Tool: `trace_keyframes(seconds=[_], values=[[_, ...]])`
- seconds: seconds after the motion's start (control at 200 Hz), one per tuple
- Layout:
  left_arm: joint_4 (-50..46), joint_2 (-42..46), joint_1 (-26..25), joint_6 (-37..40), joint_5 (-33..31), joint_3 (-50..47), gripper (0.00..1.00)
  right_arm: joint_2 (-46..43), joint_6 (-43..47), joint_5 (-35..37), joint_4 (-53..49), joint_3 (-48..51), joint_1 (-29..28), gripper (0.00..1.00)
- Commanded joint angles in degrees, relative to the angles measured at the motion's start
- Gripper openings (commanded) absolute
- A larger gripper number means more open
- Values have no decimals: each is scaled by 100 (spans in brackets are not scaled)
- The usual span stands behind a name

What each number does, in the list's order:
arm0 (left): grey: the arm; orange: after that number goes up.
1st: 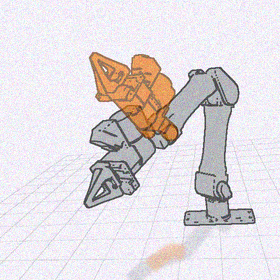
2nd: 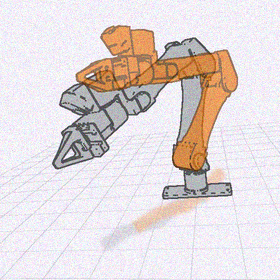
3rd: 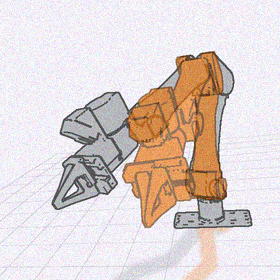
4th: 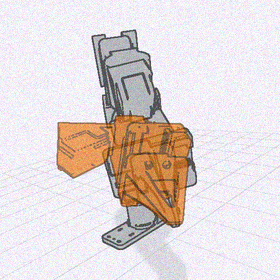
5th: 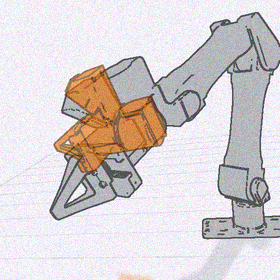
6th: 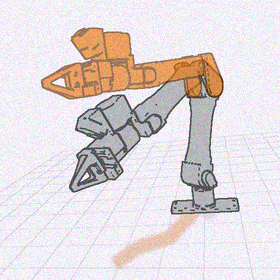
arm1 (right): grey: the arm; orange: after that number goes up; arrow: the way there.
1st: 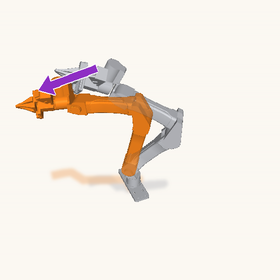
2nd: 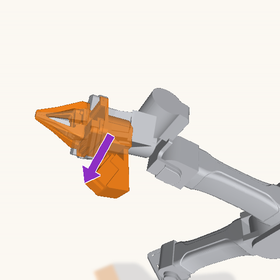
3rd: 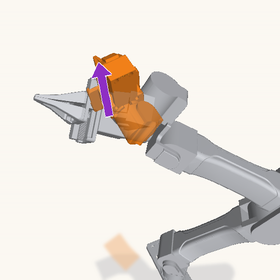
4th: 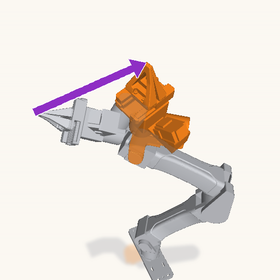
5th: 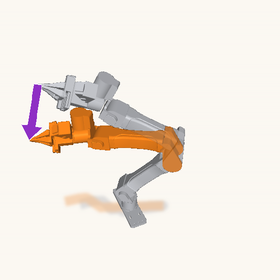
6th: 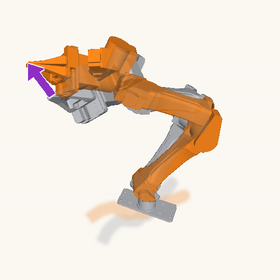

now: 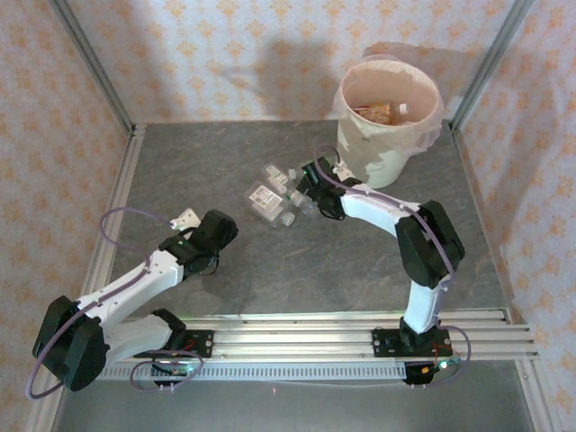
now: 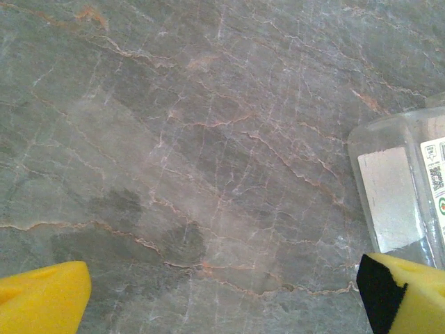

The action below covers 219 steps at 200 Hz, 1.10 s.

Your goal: Put the plastic bottles in the bin

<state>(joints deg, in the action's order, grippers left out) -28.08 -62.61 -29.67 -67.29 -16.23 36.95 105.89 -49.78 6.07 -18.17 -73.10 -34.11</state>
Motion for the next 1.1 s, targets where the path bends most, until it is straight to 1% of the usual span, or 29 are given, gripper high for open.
trace_keyframes(seconds=[0.0,0.08,0.29,0.445,0.52,0.605,0.646,0.786,0.956,1.091], values=[[-143,152,67,-110,-126,-73,100,104,-532,679,157,62,-52,99],[-136,170,75,-118,-132,-100,100,213,-491,729,258,97,-48,99],[-148,162,75,-192,-86,-86,100,666,-529,427,300,-14,-46,99],[-197,131,74,-253,14,-15,100,689,-558,578,425,165,-52,94],[-259,111,75,-307,49,17,100,556,-453,717,597,394,-62,89],[-252,100,75,-401,79,14,100,375,-337,828,875,735,-67,79],[-218,100,75,-455,89,-12,100,320,-251,835,1001,864,-68,76],[-164,93,75,-660,35,-95,100,182,338,842,1398,1193,-107,66],[-272,69,69,-877,6,-96,100,28,979,766,1847,1516,-105,54],[-300,40,72,-1044,182,-74,100,-133,1393,577,2164,1752,-106,44]])
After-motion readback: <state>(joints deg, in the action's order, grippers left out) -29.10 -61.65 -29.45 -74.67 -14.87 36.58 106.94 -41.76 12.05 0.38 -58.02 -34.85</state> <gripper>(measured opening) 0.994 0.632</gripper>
